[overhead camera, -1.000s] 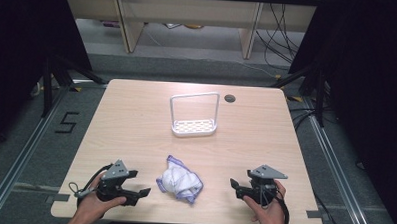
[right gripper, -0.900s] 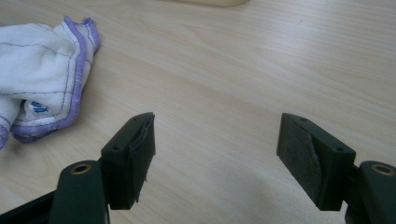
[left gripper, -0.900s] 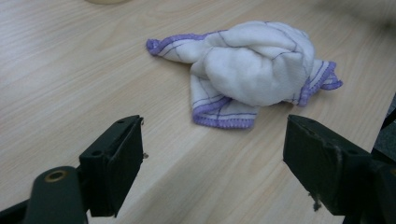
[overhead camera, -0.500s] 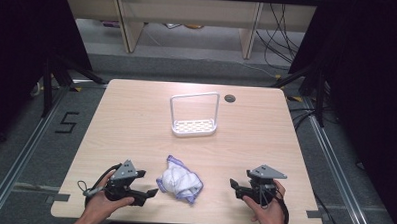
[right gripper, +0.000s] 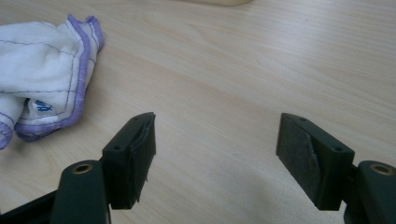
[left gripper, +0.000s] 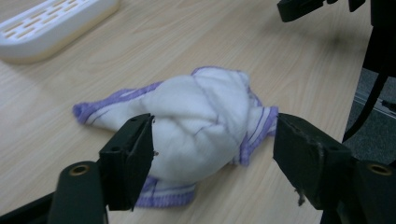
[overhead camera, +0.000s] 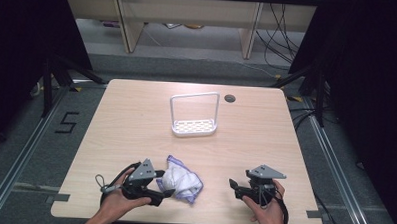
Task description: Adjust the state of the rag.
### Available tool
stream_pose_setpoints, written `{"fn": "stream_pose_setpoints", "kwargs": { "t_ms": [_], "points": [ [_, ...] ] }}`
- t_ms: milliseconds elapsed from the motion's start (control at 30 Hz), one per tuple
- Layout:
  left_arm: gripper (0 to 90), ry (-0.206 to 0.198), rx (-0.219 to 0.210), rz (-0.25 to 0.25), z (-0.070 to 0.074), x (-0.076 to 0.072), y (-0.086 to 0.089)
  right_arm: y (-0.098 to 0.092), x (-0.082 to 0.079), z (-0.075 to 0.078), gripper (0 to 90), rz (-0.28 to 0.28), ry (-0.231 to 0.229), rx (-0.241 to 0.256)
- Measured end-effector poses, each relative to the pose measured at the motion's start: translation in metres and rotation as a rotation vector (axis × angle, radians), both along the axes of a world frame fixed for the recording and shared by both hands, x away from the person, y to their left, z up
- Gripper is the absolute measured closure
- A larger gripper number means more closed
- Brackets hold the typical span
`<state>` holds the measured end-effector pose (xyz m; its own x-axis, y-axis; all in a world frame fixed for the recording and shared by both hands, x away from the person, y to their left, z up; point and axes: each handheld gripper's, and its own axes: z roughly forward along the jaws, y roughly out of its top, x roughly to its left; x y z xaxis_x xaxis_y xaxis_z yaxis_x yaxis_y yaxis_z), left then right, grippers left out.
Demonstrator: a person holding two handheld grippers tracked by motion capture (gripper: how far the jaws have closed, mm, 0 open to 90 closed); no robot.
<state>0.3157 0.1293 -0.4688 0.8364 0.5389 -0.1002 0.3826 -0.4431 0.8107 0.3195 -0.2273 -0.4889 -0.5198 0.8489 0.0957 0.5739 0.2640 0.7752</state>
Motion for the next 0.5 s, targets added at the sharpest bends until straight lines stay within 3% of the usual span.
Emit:
{"fn": "stream_pose_setpoints", "kwargs": {
  "t_ms": [200, 300, 333, 433, 467, 500],
  "points": [
    [42.3, -0.047, 0.064, -0.042, 0.003, 0.008, -0.028, 0.001, -0.001, 0.001, 29.5, 0.0, 0.021, 0.005],
    [47.1, -0.047, 0.084, -0.054, 0.002, 0.013, -0.035, 0.001, -0.001, 0.001, 29.5, -0.003, 0.024, -0.003],
    [49.2, -0.052, 0.117, -0.072, 0.0, 0.017, -0.038, 0.001, -0.001, 0.001, 29.5, -0.001, 0.021, -0.004],
    [55.2, -0.06, 0.148, -0.082, -0.002, 0.019, -0.041, 0.001, -0.001, 0.0, 29.4, -0.005, 0.011, -0.001],
    [59.2, -0.079, 0.182, -0.096, -0.005, 0.023, -0.042, 0.001, 0.0, 0.0, 29.4, 0.012, 0.014, -0.006],
    [63.9, -0.087, 0.187, -0.103, -0.008, 0.025, -0.042, 0.0, -0.001, 0.0, 29.4, 0.008, 0.004, -0.013]
  ]
}}
